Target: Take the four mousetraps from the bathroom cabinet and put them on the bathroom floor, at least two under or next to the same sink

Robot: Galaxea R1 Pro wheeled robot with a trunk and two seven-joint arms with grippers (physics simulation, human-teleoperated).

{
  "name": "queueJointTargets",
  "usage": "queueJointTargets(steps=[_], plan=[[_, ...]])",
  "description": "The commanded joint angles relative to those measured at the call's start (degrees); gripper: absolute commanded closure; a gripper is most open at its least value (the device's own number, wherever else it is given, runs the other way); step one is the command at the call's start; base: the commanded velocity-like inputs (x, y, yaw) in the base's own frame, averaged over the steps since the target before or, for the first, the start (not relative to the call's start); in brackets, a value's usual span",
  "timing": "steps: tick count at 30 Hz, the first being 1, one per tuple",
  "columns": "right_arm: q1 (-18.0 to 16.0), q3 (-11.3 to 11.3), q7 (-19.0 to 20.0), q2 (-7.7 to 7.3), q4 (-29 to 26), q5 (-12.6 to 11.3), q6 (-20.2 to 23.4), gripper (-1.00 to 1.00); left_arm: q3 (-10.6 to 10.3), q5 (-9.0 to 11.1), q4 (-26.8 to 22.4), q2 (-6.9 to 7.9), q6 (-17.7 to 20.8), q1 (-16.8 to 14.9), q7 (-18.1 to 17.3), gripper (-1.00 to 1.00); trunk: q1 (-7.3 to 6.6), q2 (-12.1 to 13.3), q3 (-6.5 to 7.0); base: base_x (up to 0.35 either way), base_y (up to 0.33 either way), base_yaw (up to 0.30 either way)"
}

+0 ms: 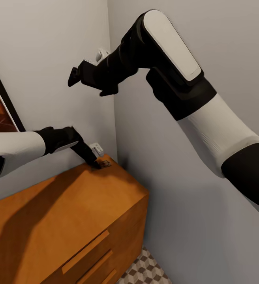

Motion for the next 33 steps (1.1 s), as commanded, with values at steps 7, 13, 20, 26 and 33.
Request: queueJointTargets(steps=[7,13,20,26,33], plan=[[-0.07,2.40,-0.60,0.01,0.00,-0.42,0.00,-1.00,-0.76,0.64,-0.06,0.06,0.19,0.04,0.07,-1.00,0.00,-0.03,-0.06,0.000,0.000,0.000],[-0.07,3.21,-0.60,0.01,-0.06,-0.38,-0.04,-1.00,-0.89,0.67,-0.05,0.04,0.16,0.07,0.07,-1.00,0.00,-0.03,-0.06,0.000,0.000,0.000],[-0.07,3.38,-0.60,0.01,-0.08,-0.38,-0.05,-1.00,-0.90,0.72,-0.08,0.00,0.16,0.08,0.07,-1.00,0.00,-0.03,-0.06,0.000,0.000,0.000],[-0.07,3.42,-0.60,0.01,-0.09,-0.38,-0.05,-1.00,-0.89,0.73,-0.08,-0.01,0.15,0.08,0.07,-1.00,0.00,-0.03,-0.06,0.000,0.000,0.000],[-0.07,3.43,-0.60,0.01,-0.09,-0.37,-0.05,-1.00,-0.87,0.74,-0.05,-0.01,-0.69,0.08,0.07,-1.00,0.00,-0.03,-0.06,0.000,0.000,0.000]])
